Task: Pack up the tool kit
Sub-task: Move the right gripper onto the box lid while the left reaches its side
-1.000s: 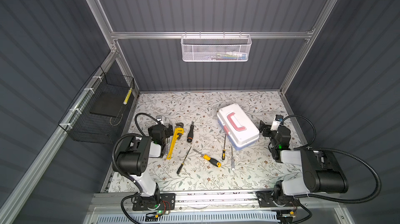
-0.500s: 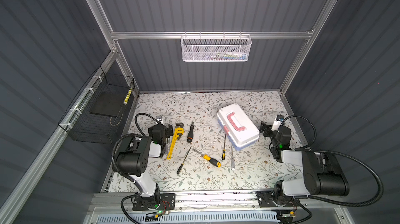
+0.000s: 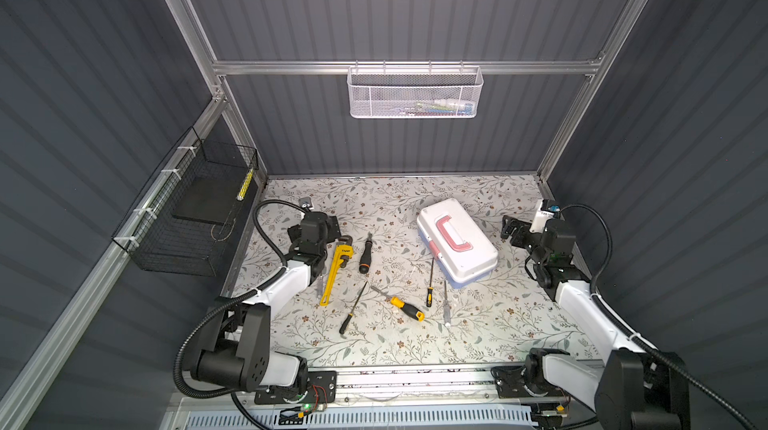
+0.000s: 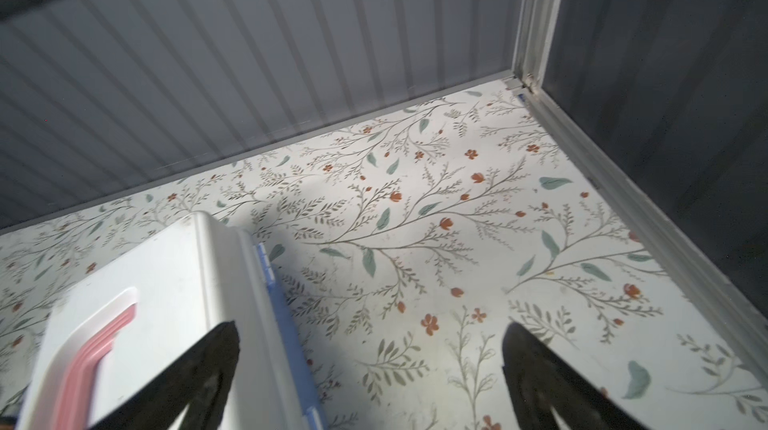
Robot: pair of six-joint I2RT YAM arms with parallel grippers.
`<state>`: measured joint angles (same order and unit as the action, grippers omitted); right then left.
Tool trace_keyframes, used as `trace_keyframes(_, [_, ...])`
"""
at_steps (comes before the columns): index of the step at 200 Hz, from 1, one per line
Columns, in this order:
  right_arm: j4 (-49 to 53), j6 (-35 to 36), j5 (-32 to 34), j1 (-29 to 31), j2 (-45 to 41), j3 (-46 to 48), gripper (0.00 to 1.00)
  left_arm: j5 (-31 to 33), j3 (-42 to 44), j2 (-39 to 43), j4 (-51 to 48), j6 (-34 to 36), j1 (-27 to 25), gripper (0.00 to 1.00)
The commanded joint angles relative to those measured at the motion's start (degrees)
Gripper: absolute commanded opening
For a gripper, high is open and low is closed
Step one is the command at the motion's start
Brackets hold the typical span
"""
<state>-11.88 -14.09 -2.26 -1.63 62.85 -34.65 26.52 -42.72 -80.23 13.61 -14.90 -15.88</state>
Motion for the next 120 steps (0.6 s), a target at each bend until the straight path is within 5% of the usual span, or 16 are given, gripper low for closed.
trace_keyframes(1, [9.0, -1.1, 0.2, 3.5, -2.0, -2.1, 0.99, -2.4, 0.2, 1.7, -3.4, -3.6, -3.4, 1.00])
trace_keyframes(62, [14.8, 2.3, 8.6, 16.1, 2.2, -8.9, 0.99, -9.3, -1.8, 2.4, -5.1, -4.4, -15.3, 1.00])
trace_keyframes(120, [19.3, 5.1, 9.7, 20.6, 10.5, -14.5, 0.99, -14.1, -6.5, -4.4, -6.2, -0.1, -22.7, 1.00])
